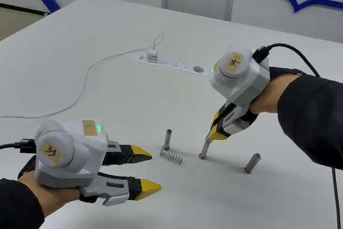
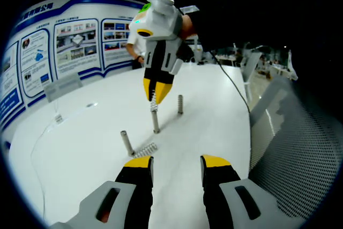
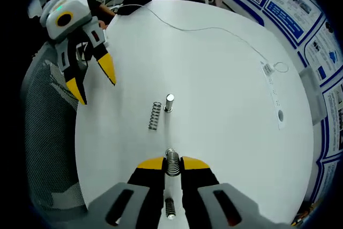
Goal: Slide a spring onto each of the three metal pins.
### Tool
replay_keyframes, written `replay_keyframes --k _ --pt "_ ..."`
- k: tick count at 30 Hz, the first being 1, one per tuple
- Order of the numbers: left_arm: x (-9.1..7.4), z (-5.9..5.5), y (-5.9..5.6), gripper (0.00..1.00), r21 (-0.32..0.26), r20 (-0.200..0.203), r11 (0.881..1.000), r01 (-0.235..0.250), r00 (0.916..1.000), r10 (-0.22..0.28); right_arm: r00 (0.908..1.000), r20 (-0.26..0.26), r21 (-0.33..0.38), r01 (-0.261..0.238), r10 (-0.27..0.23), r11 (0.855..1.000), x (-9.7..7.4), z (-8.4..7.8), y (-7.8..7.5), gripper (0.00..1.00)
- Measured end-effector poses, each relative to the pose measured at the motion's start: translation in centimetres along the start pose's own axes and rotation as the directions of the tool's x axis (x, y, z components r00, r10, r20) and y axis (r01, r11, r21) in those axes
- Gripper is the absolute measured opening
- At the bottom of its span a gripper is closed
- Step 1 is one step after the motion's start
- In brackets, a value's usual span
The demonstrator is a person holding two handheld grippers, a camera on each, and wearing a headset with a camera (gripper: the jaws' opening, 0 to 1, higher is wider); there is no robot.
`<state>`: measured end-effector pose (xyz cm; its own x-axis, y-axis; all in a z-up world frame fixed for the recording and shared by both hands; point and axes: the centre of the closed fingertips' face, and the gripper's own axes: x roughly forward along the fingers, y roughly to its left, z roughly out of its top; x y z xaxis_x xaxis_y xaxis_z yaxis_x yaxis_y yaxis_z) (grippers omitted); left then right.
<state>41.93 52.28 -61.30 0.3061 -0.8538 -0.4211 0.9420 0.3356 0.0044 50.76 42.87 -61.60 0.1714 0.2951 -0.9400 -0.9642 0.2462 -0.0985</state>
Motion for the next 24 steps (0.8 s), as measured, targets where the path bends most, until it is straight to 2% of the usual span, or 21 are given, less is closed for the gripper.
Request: replay_keyframes --k 12,24 --pt "0.0 -0.1 0.0 0.36 0.0 0.0 1.0 0.0 1.0 0.0 0.9977 -0.066 -0.006 -0.011 0.011 1.0 2.1 -0.5 0.1 0.12" --pt "-0.1 -0.1 0.1 0.35 -0.003 0.002 1.0 -0.006 1.0 0.006 0.9916 -0.129 -0.009 -0.018 0.017 1.0 4.3 -1.4 0.5 0.12"
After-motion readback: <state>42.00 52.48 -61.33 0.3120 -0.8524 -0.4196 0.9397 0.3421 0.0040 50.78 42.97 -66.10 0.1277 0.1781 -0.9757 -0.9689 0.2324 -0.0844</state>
